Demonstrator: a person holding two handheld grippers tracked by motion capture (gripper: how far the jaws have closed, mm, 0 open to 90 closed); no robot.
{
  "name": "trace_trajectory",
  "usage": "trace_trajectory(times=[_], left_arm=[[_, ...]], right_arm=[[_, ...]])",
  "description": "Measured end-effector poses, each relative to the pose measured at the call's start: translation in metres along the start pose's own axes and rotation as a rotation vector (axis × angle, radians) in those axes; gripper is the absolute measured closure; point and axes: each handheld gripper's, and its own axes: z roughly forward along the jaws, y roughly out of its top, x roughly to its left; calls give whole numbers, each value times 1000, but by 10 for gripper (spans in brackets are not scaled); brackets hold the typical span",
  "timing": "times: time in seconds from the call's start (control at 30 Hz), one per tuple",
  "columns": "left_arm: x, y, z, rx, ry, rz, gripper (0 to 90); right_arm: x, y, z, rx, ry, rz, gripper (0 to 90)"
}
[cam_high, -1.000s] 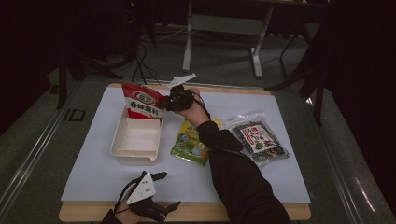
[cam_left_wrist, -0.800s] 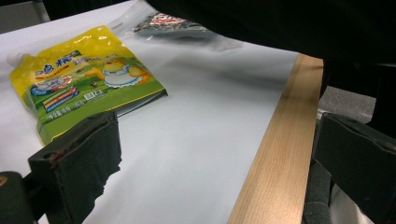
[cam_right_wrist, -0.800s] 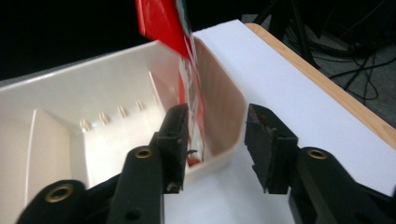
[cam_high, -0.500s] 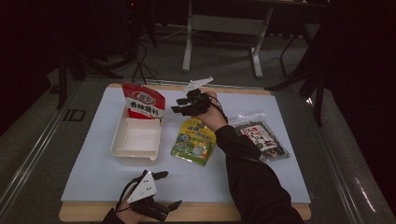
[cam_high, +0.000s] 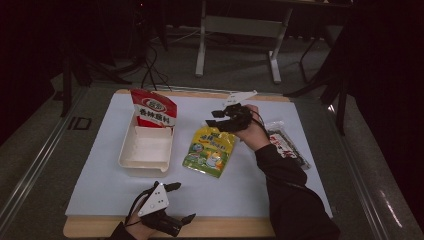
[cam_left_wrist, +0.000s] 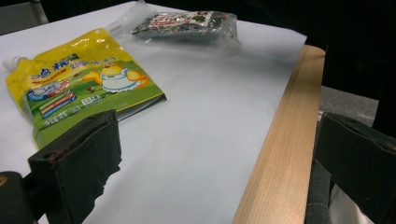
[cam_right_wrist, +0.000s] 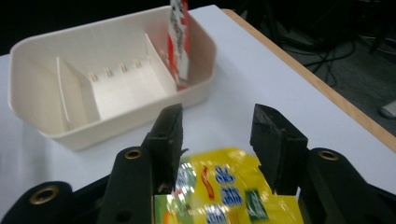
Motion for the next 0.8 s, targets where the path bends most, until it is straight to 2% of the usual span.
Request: trace_trajectory(times=[0.23, 0.3, 0.37, 0.47, 0.6, 0.8], left_arm=[[-1, 0, 2, -1, -13, 4, 21], [-1, 0, 2, -1, -14, 4, 21], [0, 0, 2, -1, -14, 4, 21], [-1, 0, 2, -4, -16, 3, 21], [0, 0, 3, -2, -13, 1, 21], [1, 0, 4, 1, -13, -2, 21]], right_arm=[[-12, -21, -30, 2, -49, 28, 641], [-15, -28, -39, 2, -66, 27, 710], [-19, -36, -47, 1, -74, 41, 789], [-25, -50, -58, 14, -87, 67, 861], [-33, -68, -69, 29, -113, 86, 898], [-47, -97, -89, 42, -151, 133, 900]])
